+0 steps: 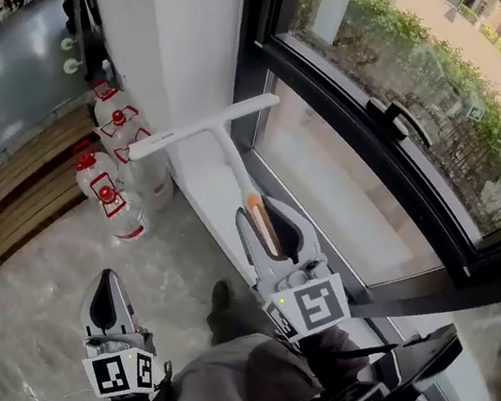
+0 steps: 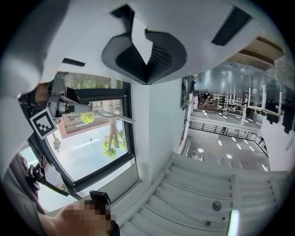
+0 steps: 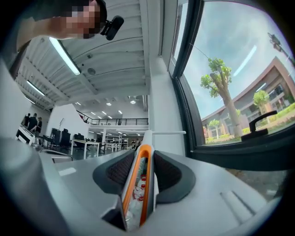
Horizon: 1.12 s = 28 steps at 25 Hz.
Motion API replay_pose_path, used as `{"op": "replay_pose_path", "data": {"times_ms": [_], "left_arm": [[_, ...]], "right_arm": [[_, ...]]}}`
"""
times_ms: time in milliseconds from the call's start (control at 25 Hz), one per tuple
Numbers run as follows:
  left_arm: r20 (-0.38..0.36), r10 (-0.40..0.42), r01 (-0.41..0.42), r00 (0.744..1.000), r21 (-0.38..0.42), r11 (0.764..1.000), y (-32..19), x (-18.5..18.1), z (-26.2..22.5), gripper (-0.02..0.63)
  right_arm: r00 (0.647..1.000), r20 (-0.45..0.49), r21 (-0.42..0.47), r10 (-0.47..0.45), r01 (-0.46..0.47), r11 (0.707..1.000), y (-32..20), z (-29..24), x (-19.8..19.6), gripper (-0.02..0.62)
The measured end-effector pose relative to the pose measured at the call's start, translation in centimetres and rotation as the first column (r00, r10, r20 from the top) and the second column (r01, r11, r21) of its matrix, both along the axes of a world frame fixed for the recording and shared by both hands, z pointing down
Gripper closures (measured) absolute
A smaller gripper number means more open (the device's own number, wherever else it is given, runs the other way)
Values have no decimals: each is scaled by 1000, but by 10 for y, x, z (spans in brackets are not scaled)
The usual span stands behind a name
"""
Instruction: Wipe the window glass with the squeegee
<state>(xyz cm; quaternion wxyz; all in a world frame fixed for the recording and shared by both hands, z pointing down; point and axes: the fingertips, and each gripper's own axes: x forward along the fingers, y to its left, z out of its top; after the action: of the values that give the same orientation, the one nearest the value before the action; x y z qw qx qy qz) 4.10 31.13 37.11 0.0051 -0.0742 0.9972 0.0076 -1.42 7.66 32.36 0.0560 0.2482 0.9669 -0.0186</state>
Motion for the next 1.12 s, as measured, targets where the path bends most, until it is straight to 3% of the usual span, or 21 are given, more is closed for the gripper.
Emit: {"op": "replay_pose_path", "data": {"times_ms": [160, 280, 480, 640, 800, 920, 1000, 1120], "left_arm": [[24, 134, -133, 991, -21, 991, -34, -83, 0, 604], [24, 250, -249, 968, -31, 968, -70, -139, 2, 604], [32, 452, -449, 892, -70, 891, -131, -226, -10, 604], [47, 557, -553, 829, -78, 829, -166, -273, -22, 604], [43, 641, -638, 766, -70, 767, -195, -310, -27, 604], [65, 688, -685, 723, -66, 726, -214, -336, -36, 604], [71, 720, -716, 690, -76, 694, -226, -355, -45, 604], [98, 782, -776, 615, -97, 623, -246, -382, -75, 604]], "right_arm": [[991, 76, -13, 114, -114, 993, -21, -18, -47, 463], [975, 123, -5, 183, -184, 983, -33, -27, -82, 463], [928, 210, -5, 307, -313, 950, -58, -62, -141, 463], [878, 265, -30, 399, -406, 913, -79, -93, -176, 463], [817, 307, -44, 489, -501, 865, -93, -116, -200, 463], [758, 327, -55, 564, -581, 812, -108, -132, -217, 463], [709, 342, -75, 617, -633, 770, -119, -145, -229, 463], [615, 393, -130, 684, -699, 703, -126, -174, -245, 463]]}}
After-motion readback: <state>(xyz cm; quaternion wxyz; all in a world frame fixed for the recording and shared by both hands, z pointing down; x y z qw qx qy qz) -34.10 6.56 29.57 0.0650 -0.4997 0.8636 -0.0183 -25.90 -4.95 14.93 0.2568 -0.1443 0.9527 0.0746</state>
